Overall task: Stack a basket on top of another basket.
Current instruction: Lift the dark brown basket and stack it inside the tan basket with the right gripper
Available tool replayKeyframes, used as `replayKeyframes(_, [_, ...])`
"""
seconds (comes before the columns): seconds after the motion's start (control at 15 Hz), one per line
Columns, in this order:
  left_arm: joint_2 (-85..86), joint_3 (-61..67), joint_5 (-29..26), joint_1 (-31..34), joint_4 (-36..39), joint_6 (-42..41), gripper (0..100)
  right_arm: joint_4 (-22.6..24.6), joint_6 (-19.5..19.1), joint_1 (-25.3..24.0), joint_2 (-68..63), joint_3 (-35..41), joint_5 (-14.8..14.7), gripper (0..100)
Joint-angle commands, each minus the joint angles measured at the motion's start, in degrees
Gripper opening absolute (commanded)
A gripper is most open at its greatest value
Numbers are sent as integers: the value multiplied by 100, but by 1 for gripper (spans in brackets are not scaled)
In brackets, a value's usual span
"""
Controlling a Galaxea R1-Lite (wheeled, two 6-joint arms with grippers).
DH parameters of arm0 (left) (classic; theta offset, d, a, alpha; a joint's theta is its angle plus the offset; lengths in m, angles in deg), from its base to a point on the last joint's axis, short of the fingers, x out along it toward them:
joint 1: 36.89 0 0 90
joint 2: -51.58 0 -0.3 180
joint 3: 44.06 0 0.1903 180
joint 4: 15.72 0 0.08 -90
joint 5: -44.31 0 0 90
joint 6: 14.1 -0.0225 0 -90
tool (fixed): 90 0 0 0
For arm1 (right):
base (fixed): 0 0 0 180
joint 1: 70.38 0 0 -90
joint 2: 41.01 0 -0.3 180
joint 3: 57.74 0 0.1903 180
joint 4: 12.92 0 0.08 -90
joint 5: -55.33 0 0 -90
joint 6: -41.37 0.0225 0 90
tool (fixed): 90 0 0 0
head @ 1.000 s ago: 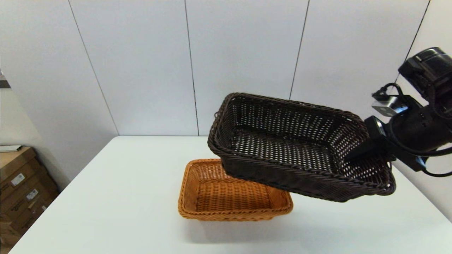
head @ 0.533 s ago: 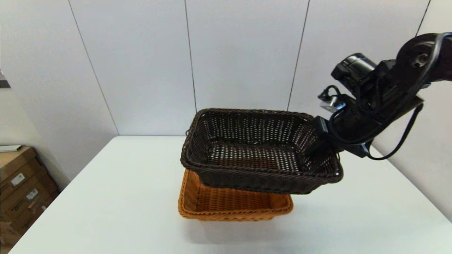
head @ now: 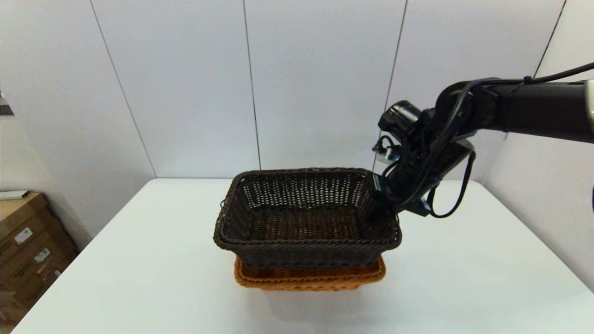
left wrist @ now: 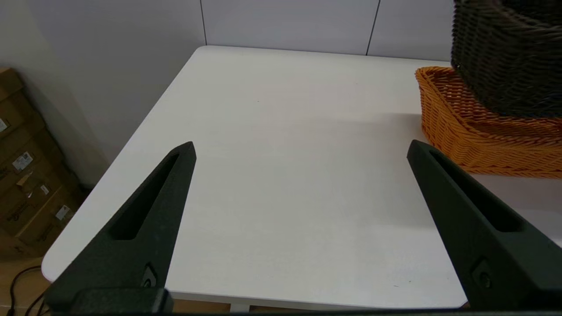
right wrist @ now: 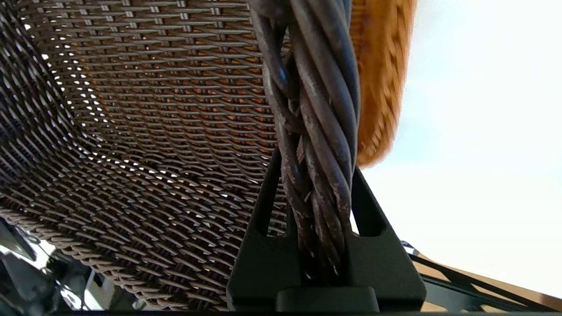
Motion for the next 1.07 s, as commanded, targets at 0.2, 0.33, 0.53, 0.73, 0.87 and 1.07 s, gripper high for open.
replayKeyframes(0.2, [1, 1, 5, 1, -2, 2, 100, 237, 19, -62, -464, -177, 9, 0])
replayKeyframes(0.33, [1, 1, 5, 1, -2, 2, 100, 237, 19, -53, -508, -168, 9, 0])
replayKeyframes(0.53, [1, 1, 5, 1, -2, 2, 100, 210, 28, -62, -587, -159, 18, 0])
replayKeyframes(0.73, [1, 1, 5, 1, -2, 2, 100, 201, 2, -62, -605, -159, 18, 0])
replayKeyframes(0.87, [1, 1, 5, 1, -2, 2, 100, 201, -7, -62, -614, -159, 18, 0])
replayKeyframes(1.07, [1, 1, 5, 1, -2, 2, 100, 193, -42, -9, -649, -142, 18, 0])
